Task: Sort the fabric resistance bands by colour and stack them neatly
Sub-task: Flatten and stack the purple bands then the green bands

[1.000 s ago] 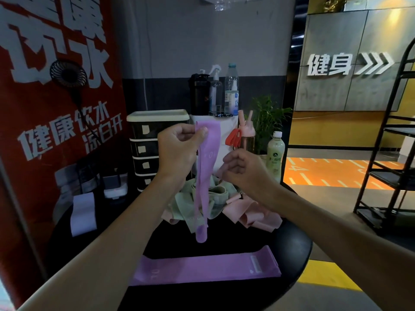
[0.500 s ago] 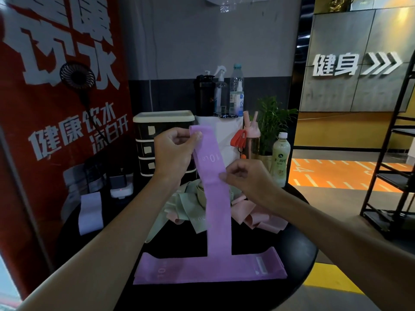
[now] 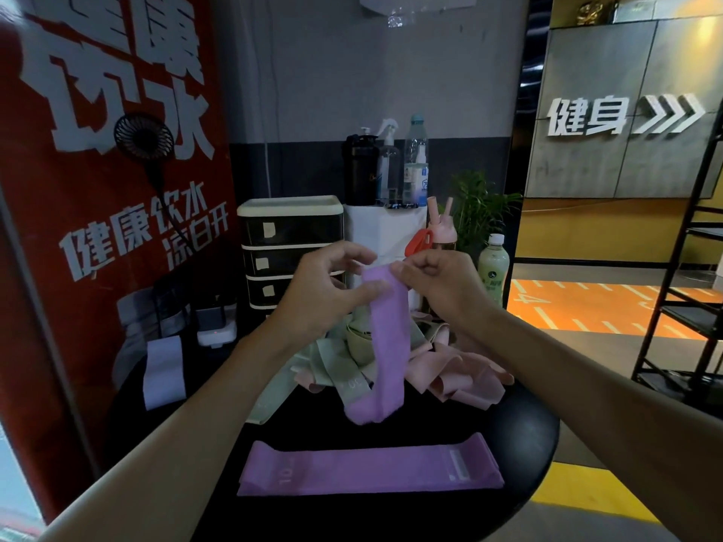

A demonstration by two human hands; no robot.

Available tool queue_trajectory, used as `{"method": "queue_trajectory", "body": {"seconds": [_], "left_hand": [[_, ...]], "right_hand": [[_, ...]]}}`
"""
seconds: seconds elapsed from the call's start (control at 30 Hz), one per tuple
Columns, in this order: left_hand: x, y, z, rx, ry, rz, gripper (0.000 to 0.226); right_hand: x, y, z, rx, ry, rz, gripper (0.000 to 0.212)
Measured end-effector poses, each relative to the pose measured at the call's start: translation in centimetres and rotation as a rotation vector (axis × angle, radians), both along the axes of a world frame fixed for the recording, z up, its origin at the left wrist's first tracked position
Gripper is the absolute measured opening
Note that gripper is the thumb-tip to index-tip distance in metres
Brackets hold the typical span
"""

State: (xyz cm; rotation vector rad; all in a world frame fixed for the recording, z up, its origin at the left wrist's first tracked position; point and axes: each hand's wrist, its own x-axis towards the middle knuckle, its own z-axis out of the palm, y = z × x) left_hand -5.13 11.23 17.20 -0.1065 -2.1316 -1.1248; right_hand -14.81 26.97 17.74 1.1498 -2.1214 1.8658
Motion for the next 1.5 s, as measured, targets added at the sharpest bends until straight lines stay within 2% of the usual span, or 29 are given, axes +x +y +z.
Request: {"method": "queue_trajectory", "body": {"seconds": [0.1, 0.3, 0.43, 0.5, 0.57, 0.73, 0.87, 1.1, 1.3, 1.43, 1.5], "left_hand": [[0.0, 0.2, -0.2, -0.015, 0.02, -0.02, 0.031], [-0.1, 0.6, 0.2, 0.026, 0.151, 0.022, 0.012], [0.0, 0.5, 0.8, 0.043, 0.175, 0.024, 0.011], [0.0, 0.5, 1.1, 0.038, 0.179, 0.028, 0.012], [0.0, 0.4, 1.2, 0.033, 0.173, 0.032, 0.012], [0.3, 0.6, 1.3, 0.029, 0.169, 0.009, 0.008], [0.6, 0.3, 1.1, 0.031, 0.101, -0.055, 0.018], [0.7, 0.6, 1.5, 0.008, 0.142, -0.038, 0.005], [0.5, 1.1, 1.4, -0.045, 0.204, 0.145, 0.008], [0.7, 2.0, 1.9, -0.041, 0.083, 0.083, 0.023], [0.8, 2.4, 2.3, 0.027, 0.045, 0.025, 0.026]], "right_hand": [[0.3, -0.1, 0.2, -0.033, -0.034, 0.021, 0.016], [0.3, 0.0, 0.1, -0.031, -0.025, -0.001, 0.015], [0.0, 0.6, 0.1, 0.02, 0.111, 0.087, 0.035], [0.3, 0.5, 0.1, 0.036, 0.191, 0.076, 0.03], [0.4, 0.3, 0.2, 0.001, 0.233, 0.051, 0.018], [0.6, 0.0, 0.3, -0.019, 0.246, 0.031, 0.002], [0.7, -0.1, 0.4, -0.051, 0.228, 0.02, 0.01], [1.0, 0.0, 0.4, -0.045, 0.19, 0.07, 0.003], [1.3, 0.0, 0.8, -0.088, 0.182, 0.014, 0.009], [1.5, -0.1, 1.1, -0.139, 0.135, -0.012, 0.011], [1.8, -0.1, 1.2, -0.123, 0.131, 0.016, 0.01]]}}
